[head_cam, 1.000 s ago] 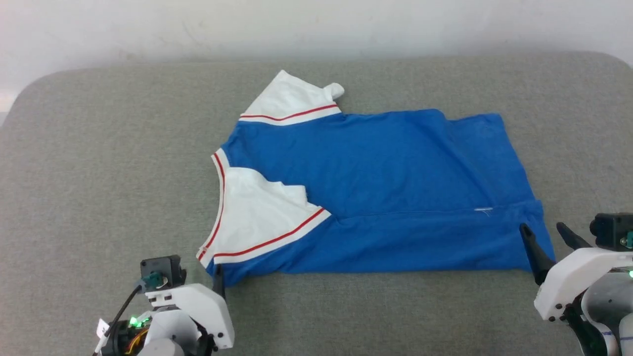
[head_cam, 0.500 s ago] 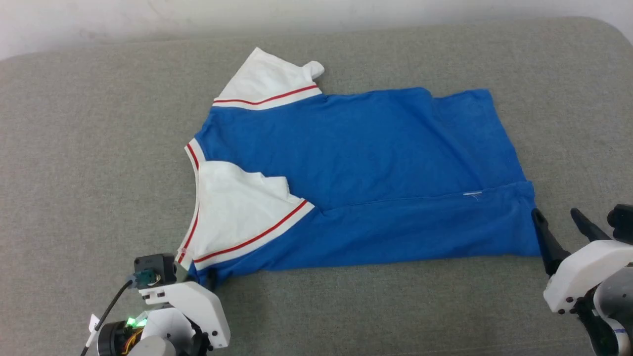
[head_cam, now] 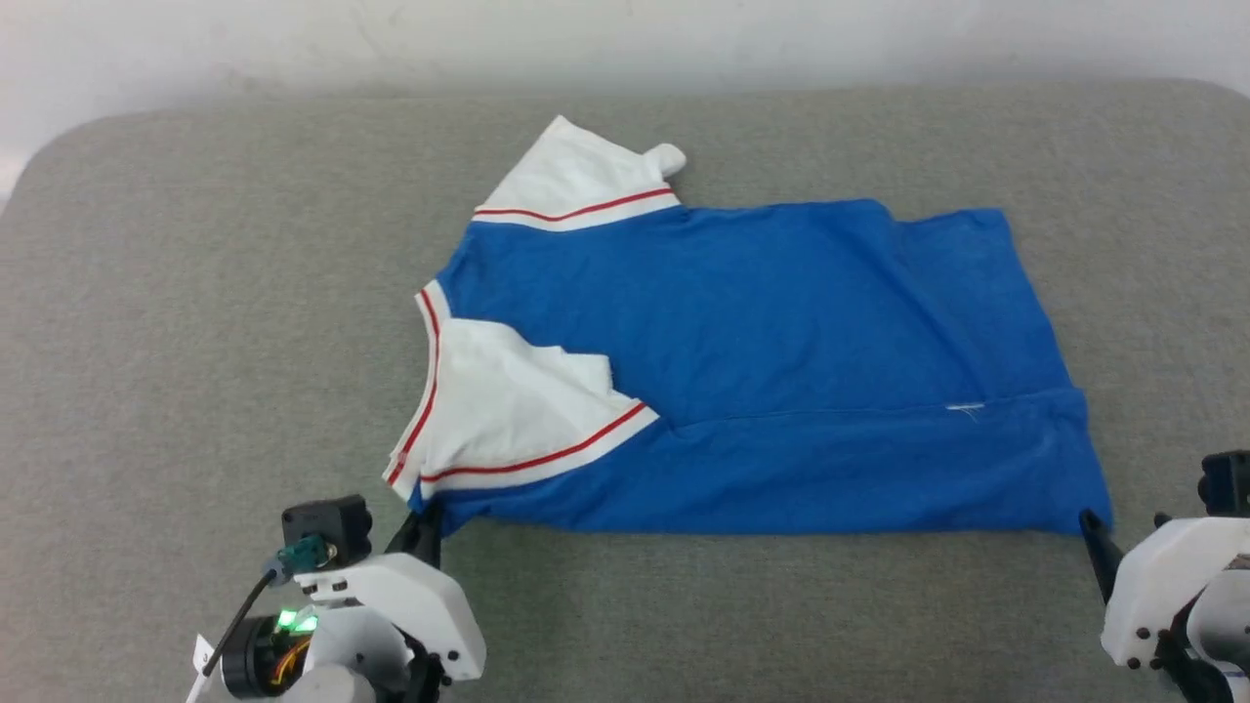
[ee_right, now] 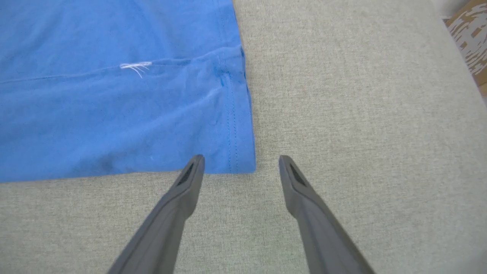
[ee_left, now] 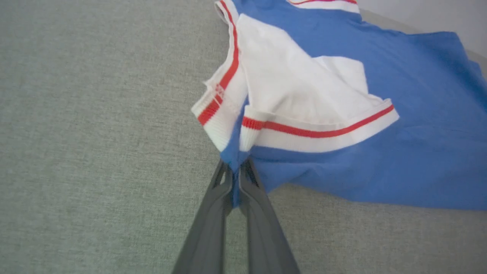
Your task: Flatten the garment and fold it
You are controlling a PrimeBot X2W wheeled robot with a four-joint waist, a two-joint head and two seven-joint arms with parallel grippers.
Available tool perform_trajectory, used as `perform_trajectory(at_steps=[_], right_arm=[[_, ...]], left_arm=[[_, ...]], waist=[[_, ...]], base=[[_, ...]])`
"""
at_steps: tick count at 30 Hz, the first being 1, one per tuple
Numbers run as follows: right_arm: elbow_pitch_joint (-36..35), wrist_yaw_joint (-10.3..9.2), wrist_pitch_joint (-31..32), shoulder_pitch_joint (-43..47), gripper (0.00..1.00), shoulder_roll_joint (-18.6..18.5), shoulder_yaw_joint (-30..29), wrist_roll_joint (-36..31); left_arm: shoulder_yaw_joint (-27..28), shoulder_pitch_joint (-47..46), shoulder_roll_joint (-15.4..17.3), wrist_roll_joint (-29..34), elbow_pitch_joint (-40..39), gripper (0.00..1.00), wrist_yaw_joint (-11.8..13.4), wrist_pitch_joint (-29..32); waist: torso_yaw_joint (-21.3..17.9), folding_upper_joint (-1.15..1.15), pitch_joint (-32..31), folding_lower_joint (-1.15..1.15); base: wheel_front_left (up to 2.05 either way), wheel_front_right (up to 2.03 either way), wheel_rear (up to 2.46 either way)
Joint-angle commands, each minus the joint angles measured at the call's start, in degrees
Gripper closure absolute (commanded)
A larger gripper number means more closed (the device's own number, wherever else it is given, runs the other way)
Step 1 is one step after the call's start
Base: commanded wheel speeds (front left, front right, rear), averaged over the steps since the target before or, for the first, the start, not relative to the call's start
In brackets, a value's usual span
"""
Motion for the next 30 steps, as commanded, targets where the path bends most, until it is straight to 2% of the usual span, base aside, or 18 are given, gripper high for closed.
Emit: perform_trajectory(at_steps=[1, 8, 14, 15, 16, 22, 30], right_arm=[[0.4, -0.09, 0.1, -0.6, 0.0, -0.2, -0.3, -0.4], [8.9, -0.09, -0.1, -5.1, 0.0, 0.3, -2.9, -2.9], [14.2, -0.09, 0.0, -6.9, 0.0, 0.2, -0.6, -2.0], [14.8, -0.09, 0.1, -6.9, 0.57, -0.1, 0.0, -1.5], [15.3, -0.09, 0.0, -6.9, 1.0, -0.4, 0.2, -1.1], [15.3, -0.09, -2.4, -6.6, 1.0, -2.1, -0.2, 0.0], [7.6, -0.09, -0.4, -1.7, 1.0, -2.1, -2.1, 3.3]], left_arm=[[0.0, 0.3, 0.1, 0.4, -0.4, 1.0, 0.2, -0.4], [-1.4, 0.0, 0.1, 1.5, -4.4, 1.0, 0.5, -0.1], [-2.2, -0.4, 0.0, 1.8, -4.4, 1.0, 0.4, 0.2], [-2.2, -0.4, 0.0, 1.8, -4.2, 1.0, 0.4, 0.3], [-2.3, -0.4, 0.0, 1.8, -4.0, 1.0, 0.4, 0.4], [-1.2, 0.7, 0.7, 0.8, -2.4, 1.0, 0.5, -0.1], [-0.1, 5.4, 2.6, -2.3, -3.4, 1.0, 0.2, 2.1]], waist=[[1.2, 0.0, -0.2, 0.0], [3.0, 0.0, 1.9, 0.0], [3.7, 0.0, 3.0, 0.0], [3.7, 0.0, 3.1, 0.0], [3.7, 0.0, 3.0, 0.0], [3.7, 0.0, -0.1, 0.0], [4.1, 0.0, -5.2, 0.0]], base=[[0.0, 0.0, 0.0], [0.0, 0.0, 0.0], [0.0, 0.0, 0.0], [0.0, 0.0, 0.0], [0.0, 0.0, 0.0], [0.0, 0.0, 0.0], [0.0, 0.0, 0.0]])
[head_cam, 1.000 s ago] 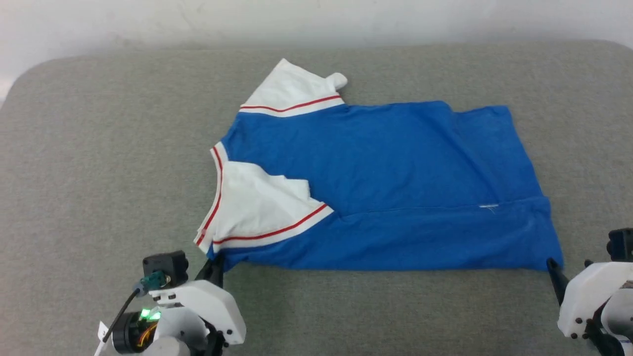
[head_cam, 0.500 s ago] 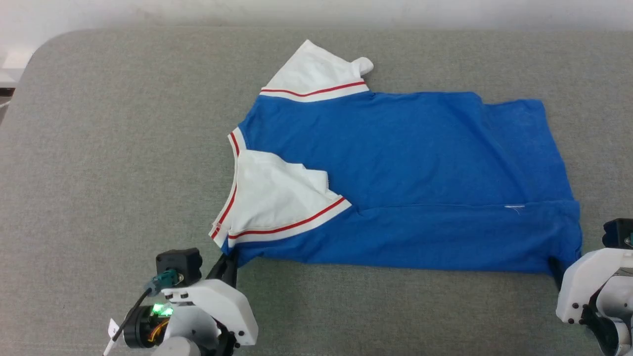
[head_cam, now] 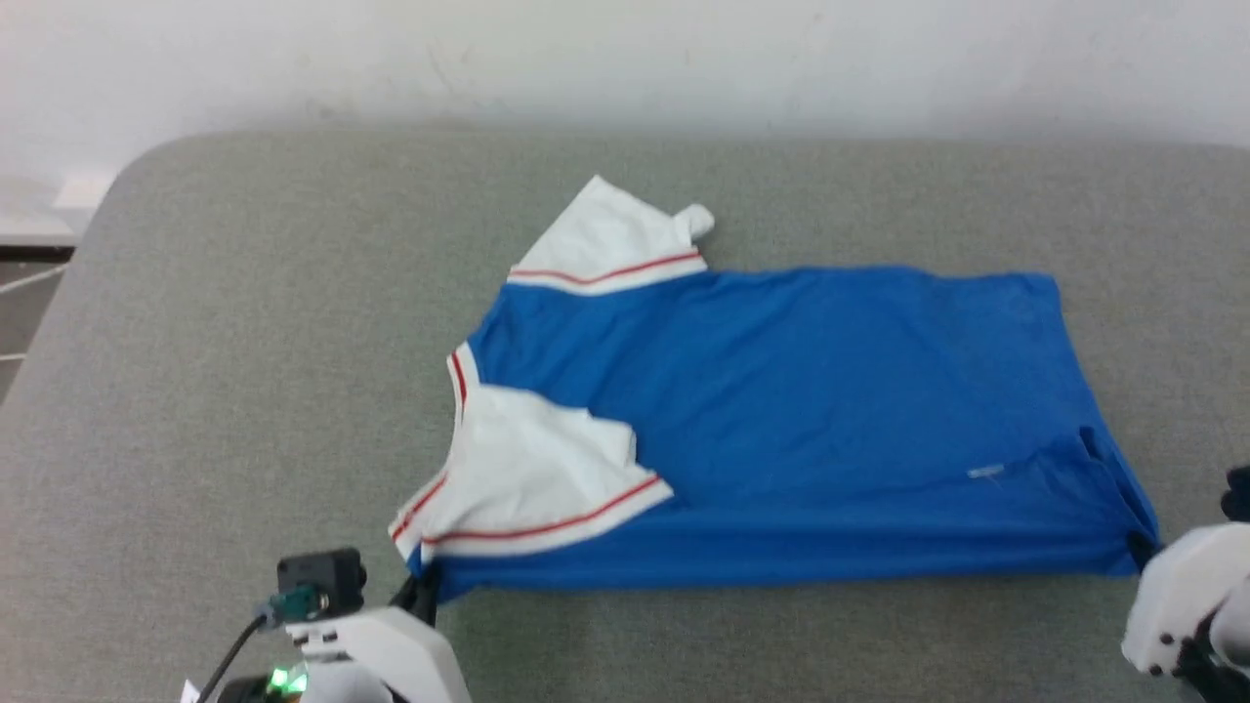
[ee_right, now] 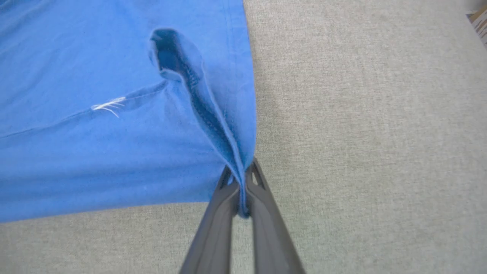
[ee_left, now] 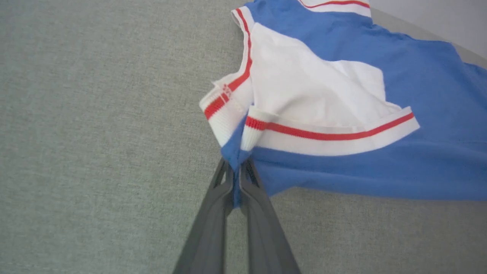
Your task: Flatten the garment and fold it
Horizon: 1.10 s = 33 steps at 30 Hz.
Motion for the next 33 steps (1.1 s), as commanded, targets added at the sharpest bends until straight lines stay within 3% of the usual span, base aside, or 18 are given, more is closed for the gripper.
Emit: perform_trajectory(at_steps=[1, 8, 14, 15, 16, 17, 18, 24, 33], right_arm=[[-0.7, -0.13, 0.5, 1.4, 1.0, -0.1, -0.8, 0.3], [-4.9, -0.13, 4.8, 7.3, 1.0, 2.7, -4.4, 0.7], [-2.2, -0.13, 5.1, 7.7, 1.0, 3.9, -5.6, 0.0], [-1.4, -0.13, 4.9, 7.6, 1.0, 3.8, -5.7, -0.1], [-0.4, -0.13, 4.8, 7.3, 1.0, 3.8, -5.6, -0.1], [0.3, -0.13, 4.5, 7.0, 0.82, 3.7, -5.2, 0.0], [1.1, -0.13, 4.0, 6.7, 0.0, 3.4, -5.0, 0.0], [1.3, -0.13, -1.6, 4.2, 0.0, 1.7, -4.3, -0.5], [-9.4, -0.13, -19.4, 4.0, 0.0, -0.8, 2.9, 1.4]], left_arm=[[0.1, 1.1, 0.6, -0.6, -0.2, 1.0, 0.1, 0.4], [-1.7, 4.1, 0.5, -1.9, 0.0, 1.0, -0.4, 2.9], [-3.3, 3.1, -0.6, -1.9, 4.0, 1.0, -1.8, 2.8], [-3.5, 2.8, -0.7, -1.8, 4.8, 0.75, -2.1, 2.7], [-3.7, 2.3, -0.6, -1.4, 5.5, 0.06, -2.3, 2.3], [-3.8, 2.0, -0.7, -1.3, 6.2, 0.0, -2.5, 2.0], [-3.9, 1.8, -0.8, -1.3, 6.8, 0.0, -2.9, 1.8], [-2.4, 0.5, -0.8, -1.2, 7.2, 0.0, -4.5, -3.4], [0.8, -2.3, 0.2, 3.1, 2.1, 0.0, -7.6, -19.7]], waist=[[0.3, 0.0, -1.7, 0.0], [0.0, 0.0, -1.8, 0.0], [-0.5, 0.0, -0.6, 0.0], [-0.6, 0.0, -0.5, 0.0], [-0.6, 0.0, -0.4, 0.0], [-0.7, 0.0, -0.4, 0.0], [-0.8, 0.0, -0.4, 0.0], [-1.2, 0.0, -1.9, 0.0], [-2.3, 0.0, -3.1, 0.0]], base=[[0.0, 0.0, 0.0], [0.0, 0.0, 0.0], [0.0, 0.0, 0.0], [0.0, 0.0, 0.0], [0.0, 0.0, 0.0], [0.0, 0.0, 0.0], [0.0, 0.0, 0.0], [0.0, 0.0, 0.0], [0.0, 0.0, 0.0]])
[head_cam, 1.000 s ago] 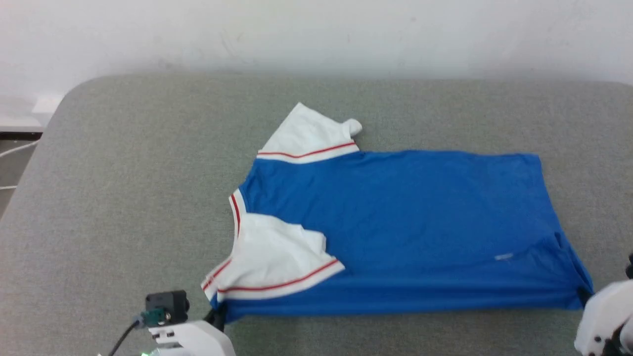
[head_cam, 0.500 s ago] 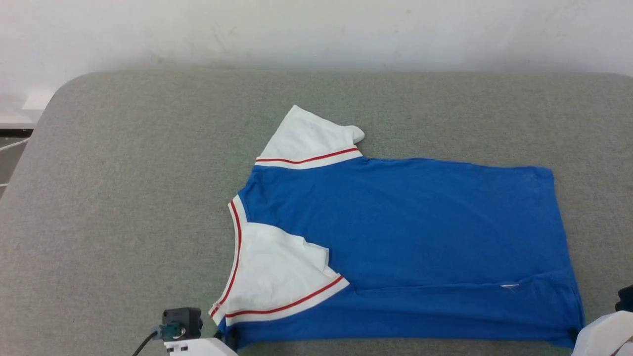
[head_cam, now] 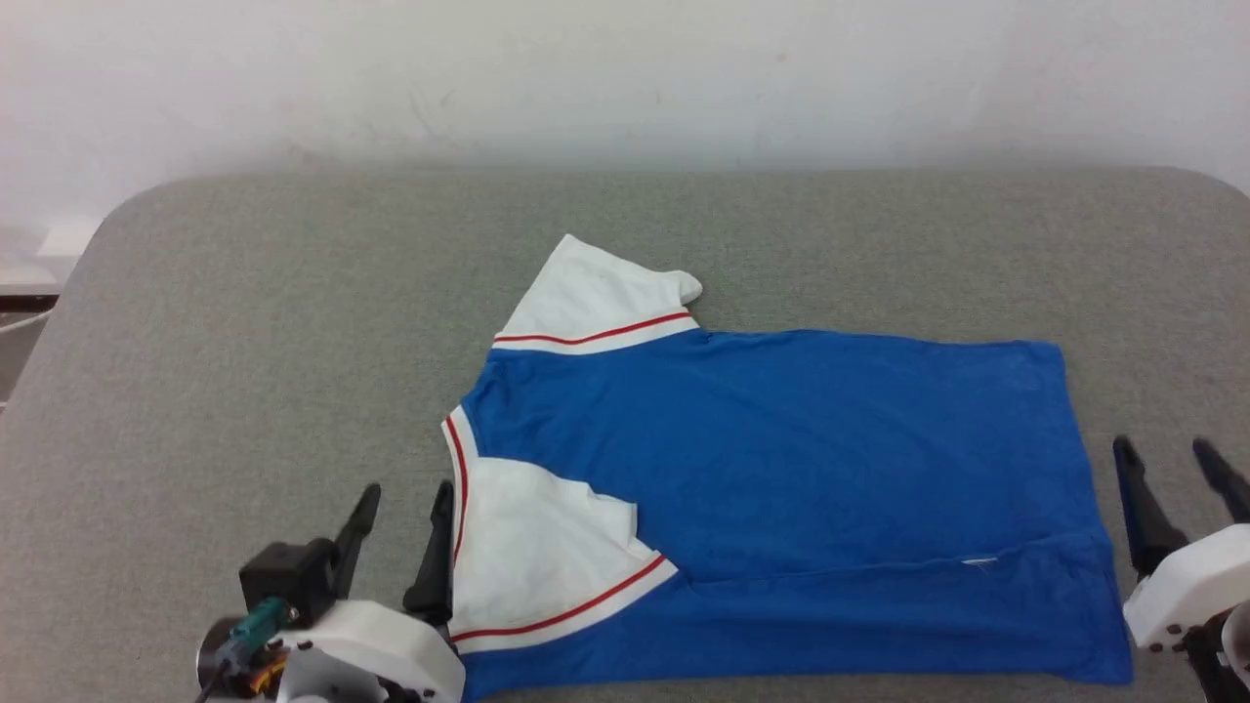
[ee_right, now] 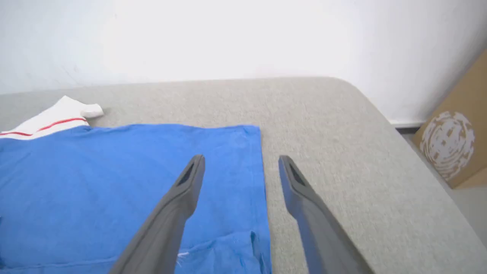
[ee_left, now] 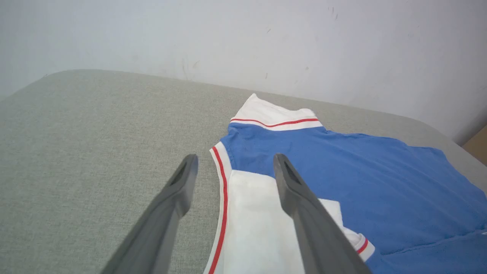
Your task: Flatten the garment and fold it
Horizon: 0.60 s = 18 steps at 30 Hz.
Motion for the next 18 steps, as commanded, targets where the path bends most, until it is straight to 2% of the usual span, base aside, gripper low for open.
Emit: perform_trajectory(at_steps=[1, 6, 10, 13, 18], right_arm=[[-2.5, -0.11, -4.3, 0.0, 0.0, 0.1, 0.9, -0.1], [-6.7, -0.11, -10.1, 0.4, 0.0, 0.4, 3.7, -1.2], [-9.1, -0.11, -11.7, 0.2, 0.0, 0.2, 6.1, -2.7], [-9.8, -0.11, -12.2, -0.4, 0.0, 0.1, 7.2, -3.3], [-11.4, -0.11, -12.9, -2.9, 0.0, 0.8, 10.0, -2.9]], left_arm=[[0.8, -1.4, 0.3, 1.3, -1.2, 0.0, -0.9, -2.2], [0.4, -4.3, 1.6, 5.0, -3.7, 0.0, -3.5, -3.6], [-1.0, -9.0, 3.9, 7.7, -3.7, 0.0, -4.8, -1.3], [-1.7, -12.4, 5.3, 8.9, -3.3, 0.0, -5.7, 1.4], [-3.8, -23.1, 9.4, 11.1, -0.9, 0.0, -9.3, 12.5]], waist=[[-0.8, 0.0, 0.0, 0.0], [-2.9, 0.0, 1.5, 0.0], [-5.5, 0.0, 4.0, 0.0], [-7.2, 0.0, 5.8, 0.0], [-11.8, 0.0, 11.3, 0.0]], base=[[0.0, 0.0, 0.0], [0.0, 0.0, 0.0], [0.0, 0.0, 0.0], [0.0, 0.0, 0.0], [0.0, 0.0, 0.0]])
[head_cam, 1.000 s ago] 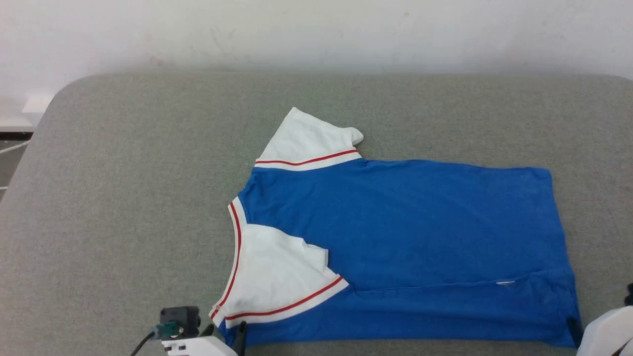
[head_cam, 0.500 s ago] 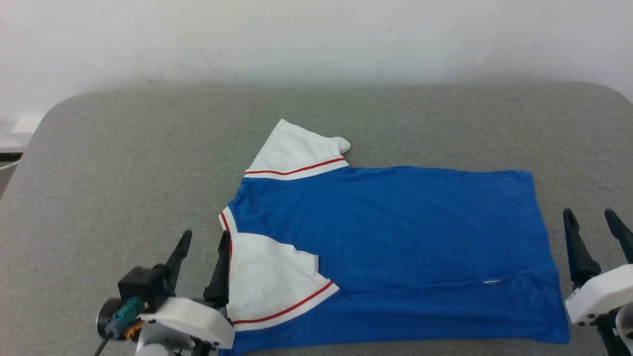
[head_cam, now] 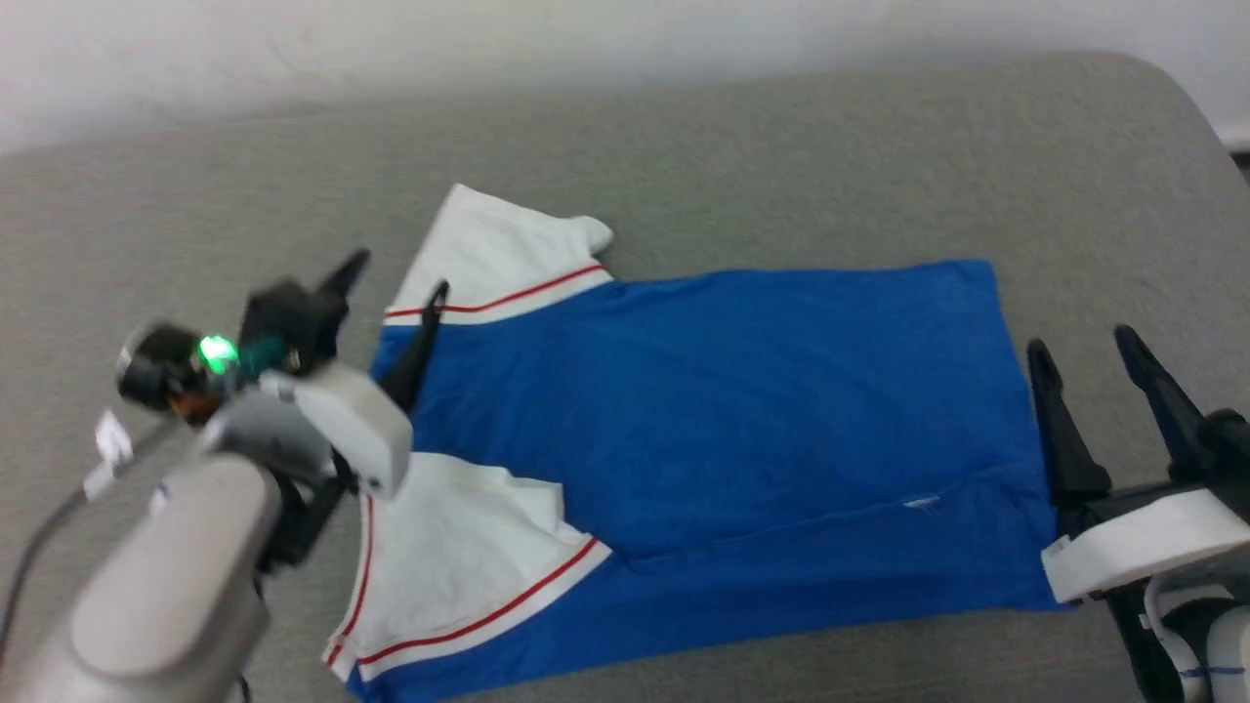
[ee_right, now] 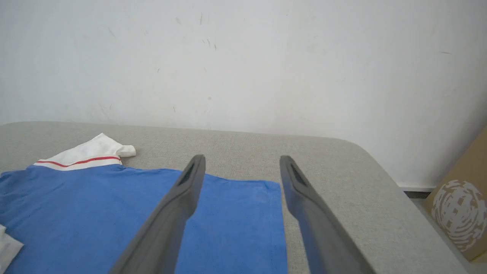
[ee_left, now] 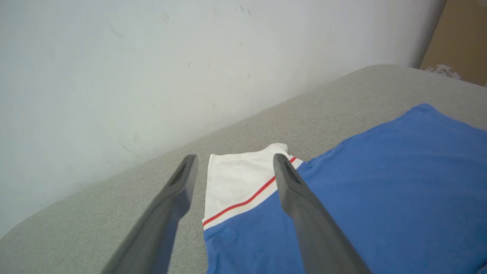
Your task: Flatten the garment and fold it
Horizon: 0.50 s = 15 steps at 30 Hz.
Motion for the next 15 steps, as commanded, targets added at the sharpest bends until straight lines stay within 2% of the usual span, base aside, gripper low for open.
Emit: perform_trajectory(at_steps=[1, 2, 7, 10, 15], right_arm=[[-0.3, -0.12, -0.3, -0.7, 0.0, 0.3, 0.2, 0.3], [-0.4, -0.12, -0.7, -1.7, 0.0, 0.9, 1.2, 0.7], [0.5, -0.12, -2.1, -3.8, 0.0, 2.4, 3.1, 2.3], [1.1, -0.12, -2.9, -4.7, 0.0, 2.6, 3.5, 2.8], [2.5, -0.12, -4.4, -6.8, 0.0, 3.1, 4.3, 3.6]], left_arm=[[-0.1, -1.1, 0.4, 0.3, 0.2, 0.0, -0.4, 0.5], [-0.5, -5.6, 1.8, 0.3, 1.8, 0.0, -2.6, 4.6], [-0.3, -16.9, 3.8, -1.5, 6.8, 0.0, -7.4, 11.3], [-0.9, -21.3, 4.7, -2.1, 10.0, 0.0, -8.5, 14.5], [-3.5, -30.2, 7.0, -4.4, 17.9, 0.0, -9.7, 24.5]], waist=[[-5.3, 0.0, 5.3, -0.01], [-7.3, 0.0, 7.2, -0.01], [-11.6, 0.0, 11.9, -0.01], [-13.0, 0.0, 13.5, -0.01], [-15.9, 0.0, 16.9, -0.01]], base=[[0.0, 0.0, 0.0], [0.0, 0.0, 0.0], [0.0, 0.0, 0.0], [0.0, 0.0, 0.0], [0.0, 0.0, 0.0]])
